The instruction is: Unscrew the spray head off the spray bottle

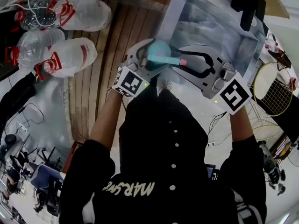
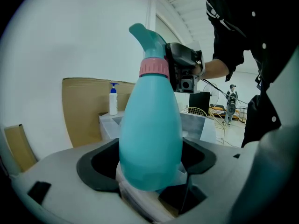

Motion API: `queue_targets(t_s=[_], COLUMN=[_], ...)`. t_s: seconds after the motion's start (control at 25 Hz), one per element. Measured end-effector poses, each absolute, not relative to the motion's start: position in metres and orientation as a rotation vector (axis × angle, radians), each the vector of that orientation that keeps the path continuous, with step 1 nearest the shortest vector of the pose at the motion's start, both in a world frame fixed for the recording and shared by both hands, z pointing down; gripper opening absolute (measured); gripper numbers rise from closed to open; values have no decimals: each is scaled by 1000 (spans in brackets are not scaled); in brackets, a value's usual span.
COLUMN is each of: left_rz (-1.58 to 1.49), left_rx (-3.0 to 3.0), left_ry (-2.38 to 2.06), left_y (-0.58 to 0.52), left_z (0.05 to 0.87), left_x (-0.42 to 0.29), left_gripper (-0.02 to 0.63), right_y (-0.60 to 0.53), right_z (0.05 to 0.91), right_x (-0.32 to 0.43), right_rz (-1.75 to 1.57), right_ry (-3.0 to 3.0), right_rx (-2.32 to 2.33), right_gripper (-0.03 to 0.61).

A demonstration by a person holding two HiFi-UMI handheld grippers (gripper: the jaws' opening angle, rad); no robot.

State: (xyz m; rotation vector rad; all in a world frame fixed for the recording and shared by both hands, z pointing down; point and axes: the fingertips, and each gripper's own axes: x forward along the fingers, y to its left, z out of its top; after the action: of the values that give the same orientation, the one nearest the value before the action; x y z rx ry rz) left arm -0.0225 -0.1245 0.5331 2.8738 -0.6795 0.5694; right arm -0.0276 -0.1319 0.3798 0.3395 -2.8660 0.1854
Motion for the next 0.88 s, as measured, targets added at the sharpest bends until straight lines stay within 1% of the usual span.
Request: queue_targets(t_s=[0.04,0.08,0.16,0.24,0.32,0.44,0.6,0.88], left_rz=[566,564,561,558,555,555,569,576], left_rx=[2873,2871,2868,2866,2866,2863,2857,2846], left_ry=[-684,-688,-699,-708,-714,-721,-728,-746], left_y=[-125,-125,-125,-126,-127,-127,-127,-129], left_z=[533,533,533,533,533,533,533,532], left_x=[-23,-23,-24,-23,-21,-21,-22,-21], left_gripper=[396,396,396,396,396,396,396,396], right_y=[-135,-138,-136,-129,-117,-100,-97,-108], right_z=[377,375,381,395,402,401,405,409], right_x=[-23,-17,-1,12,11,-15,-42,-46], right_rz=[239,311,462,508,501,465,387,350], right_ry=[-2890,-2918,-2929,-2865,-2821,-2835,-2811,-2734], right_rx=[416,506,711,899,975,895,835,954], right_gripper=[180,195,209,216,216,209,175,173])
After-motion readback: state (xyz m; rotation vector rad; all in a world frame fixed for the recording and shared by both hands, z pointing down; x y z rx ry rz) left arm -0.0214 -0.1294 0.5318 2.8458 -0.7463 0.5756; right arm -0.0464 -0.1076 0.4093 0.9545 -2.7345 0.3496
